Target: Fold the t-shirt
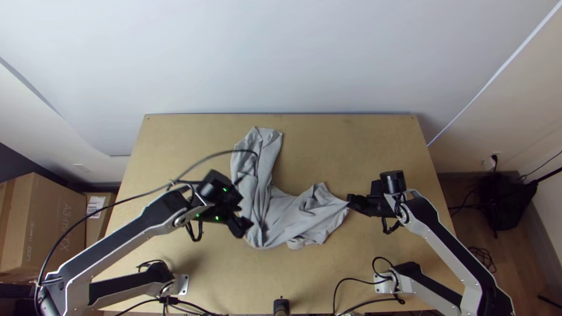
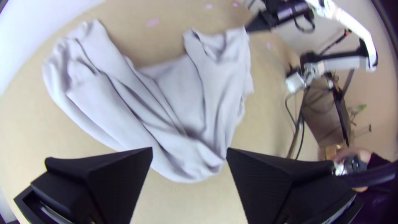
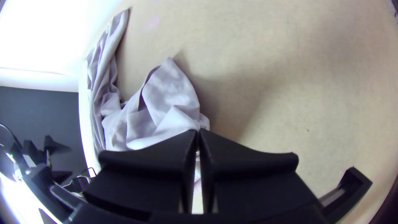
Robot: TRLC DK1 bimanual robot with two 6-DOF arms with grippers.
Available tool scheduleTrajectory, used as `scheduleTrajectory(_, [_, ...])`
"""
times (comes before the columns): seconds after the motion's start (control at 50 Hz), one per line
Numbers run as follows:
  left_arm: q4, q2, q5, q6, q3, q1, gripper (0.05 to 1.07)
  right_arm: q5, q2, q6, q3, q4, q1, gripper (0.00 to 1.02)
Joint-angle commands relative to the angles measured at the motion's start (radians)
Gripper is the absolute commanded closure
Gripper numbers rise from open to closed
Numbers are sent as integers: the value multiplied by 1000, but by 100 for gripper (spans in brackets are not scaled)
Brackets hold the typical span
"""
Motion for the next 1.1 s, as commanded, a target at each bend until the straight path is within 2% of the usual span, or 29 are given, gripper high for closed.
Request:
scheduleTrajectory(0.0, [59, -8, 13, 31, 70, 87, 10, 3, -19, -25, -32, -1, -8, 100])
scheduleTrajectory(0.16, [141, 140, 10, 13, 154, 199, 10, 3, -47, -25, -43, 0, -8, 100])
scheduleTrajectory(0.2, [164, 189, -13, 13, 170, 214, 10, 3, -54, -23, -46, 0, -8, 100])
scheduleTrajectory(0.28, [201, 270, -132, 13, 196, 211, 10, 3, -71, -19, -52, 0, -8, 100])
scheduleTrajectory(0.36, [202, 324, -161, 19, 208, 211, 11, 8, -93, -15, -65, -1, -8, 100])
scheduleTrajectory(0.44, [210, 351, -163, 31, 200, 209, 27, 11, -116, -12, -75, -6, -9, 100])
scheduleTrajectory(0.5, [219, 359, -165, 34, 193, 208, 32, 14, -131, -12, -81, -14, -13, 100])
scheduleTrajectory(0.64, [213, 370, -165, 73, 156, 197, 31, 14, -157, -12, -92, -24, -31, 100])
scheduleTrajectory(1.08, [254, 453, -192, 74, 76, 186, 31, 14, -169, -8, -95, -26, -39, 100])
